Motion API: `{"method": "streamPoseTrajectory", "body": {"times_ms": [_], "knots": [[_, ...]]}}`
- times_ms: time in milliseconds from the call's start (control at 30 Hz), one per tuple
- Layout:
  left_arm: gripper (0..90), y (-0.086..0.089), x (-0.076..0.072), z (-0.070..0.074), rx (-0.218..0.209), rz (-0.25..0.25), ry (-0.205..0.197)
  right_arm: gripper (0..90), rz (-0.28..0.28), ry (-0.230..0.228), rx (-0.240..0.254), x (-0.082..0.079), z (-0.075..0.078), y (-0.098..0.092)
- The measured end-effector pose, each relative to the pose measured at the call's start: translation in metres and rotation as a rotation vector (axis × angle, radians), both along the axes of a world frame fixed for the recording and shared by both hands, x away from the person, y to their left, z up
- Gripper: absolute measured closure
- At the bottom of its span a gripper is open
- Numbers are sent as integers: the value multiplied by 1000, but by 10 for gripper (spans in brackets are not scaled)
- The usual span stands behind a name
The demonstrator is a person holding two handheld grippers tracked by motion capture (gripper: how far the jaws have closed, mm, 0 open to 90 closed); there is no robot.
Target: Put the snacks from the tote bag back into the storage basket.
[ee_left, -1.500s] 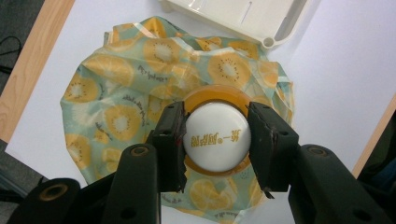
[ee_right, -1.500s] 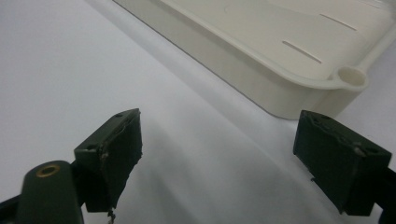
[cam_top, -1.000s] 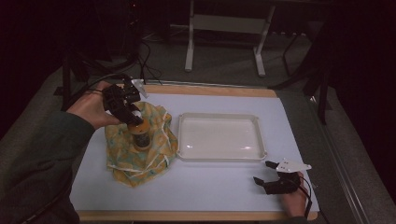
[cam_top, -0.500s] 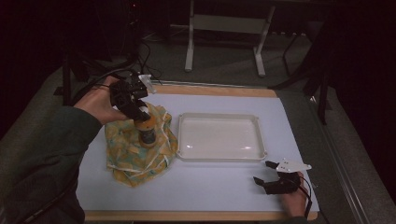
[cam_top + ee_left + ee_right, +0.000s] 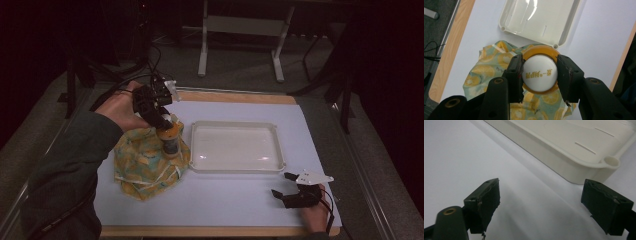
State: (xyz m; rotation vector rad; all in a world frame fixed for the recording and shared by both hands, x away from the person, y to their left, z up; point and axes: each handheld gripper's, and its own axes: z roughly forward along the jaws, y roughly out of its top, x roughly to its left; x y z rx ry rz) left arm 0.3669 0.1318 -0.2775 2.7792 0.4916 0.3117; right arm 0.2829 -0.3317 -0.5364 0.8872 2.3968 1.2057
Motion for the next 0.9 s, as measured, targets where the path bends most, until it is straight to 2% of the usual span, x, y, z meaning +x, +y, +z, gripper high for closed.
{"method": "streamPoseTrajectory", "body": {"times_ms": [533,900], "knots": [[587,-17,4,-7,1,-27,11,151,1,3,3,0,0,0],[587,-34,8,-12,25,-46,14,151,4,4,9,0,0,-1]]}}
